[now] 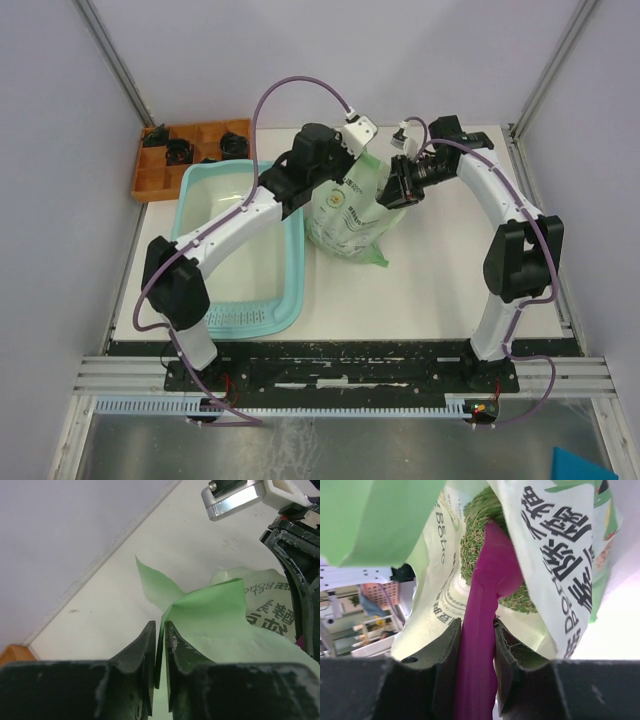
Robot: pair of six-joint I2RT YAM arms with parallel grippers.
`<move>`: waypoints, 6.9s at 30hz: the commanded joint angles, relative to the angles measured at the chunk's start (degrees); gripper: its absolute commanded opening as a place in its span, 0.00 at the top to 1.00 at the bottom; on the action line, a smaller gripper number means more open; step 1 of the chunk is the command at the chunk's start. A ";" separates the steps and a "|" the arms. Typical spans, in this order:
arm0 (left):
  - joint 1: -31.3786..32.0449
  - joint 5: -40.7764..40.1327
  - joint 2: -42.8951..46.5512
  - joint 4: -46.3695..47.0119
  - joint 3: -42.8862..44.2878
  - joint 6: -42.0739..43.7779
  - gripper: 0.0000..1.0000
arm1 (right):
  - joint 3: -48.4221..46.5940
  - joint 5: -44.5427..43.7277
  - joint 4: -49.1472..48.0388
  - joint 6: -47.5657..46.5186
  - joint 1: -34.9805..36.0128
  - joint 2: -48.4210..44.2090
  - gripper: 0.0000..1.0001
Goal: Fill the litter box with clean litter
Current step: 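Scoop the cat litter from the cat litter bag, then pour the cat litter into the litter box.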
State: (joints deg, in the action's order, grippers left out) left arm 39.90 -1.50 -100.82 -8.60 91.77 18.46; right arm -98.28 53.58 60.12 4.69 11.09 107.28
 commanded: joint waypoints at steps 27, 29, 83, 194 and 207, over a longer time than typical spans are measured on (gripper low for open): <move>0.19 -5.08 14.96 9.79 -5.74 -3.60 0.61 | 1.40 13.88 6.41 0.75 -6.76 -4.73 0.98; 0.16 -5.54 15.93 9.82 -6.31 -3.67 0.62 | 0.81 14.21 8.49 -0.96 -7.70 -4.52 0.98; 0.09 -11.71 30.06 5.04 -11.34 -8.84 0.62 | -2.09 27.45 27.80 -13.24 -14.70 -7.34 0.98; 0.07 -36.08 49.17 -7.98 -12.54 -10.67 0.52 | -14.87 28.55 -67.92 74.42 20.28 6.40 0.98; 0.08 -34.90 49.28 -10.99 -12.54 -12.65 0.54 | -20.41 28.84 -69.54 74.28 25.77 15.32 0.98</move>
State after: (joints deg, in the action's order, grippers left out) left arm 39.88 -36.97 -50.15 -18.98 78.61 8.29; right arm -114.74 82.24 -5.65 78.43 36.01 121.56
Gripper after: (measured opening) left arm 0.465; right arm 0.353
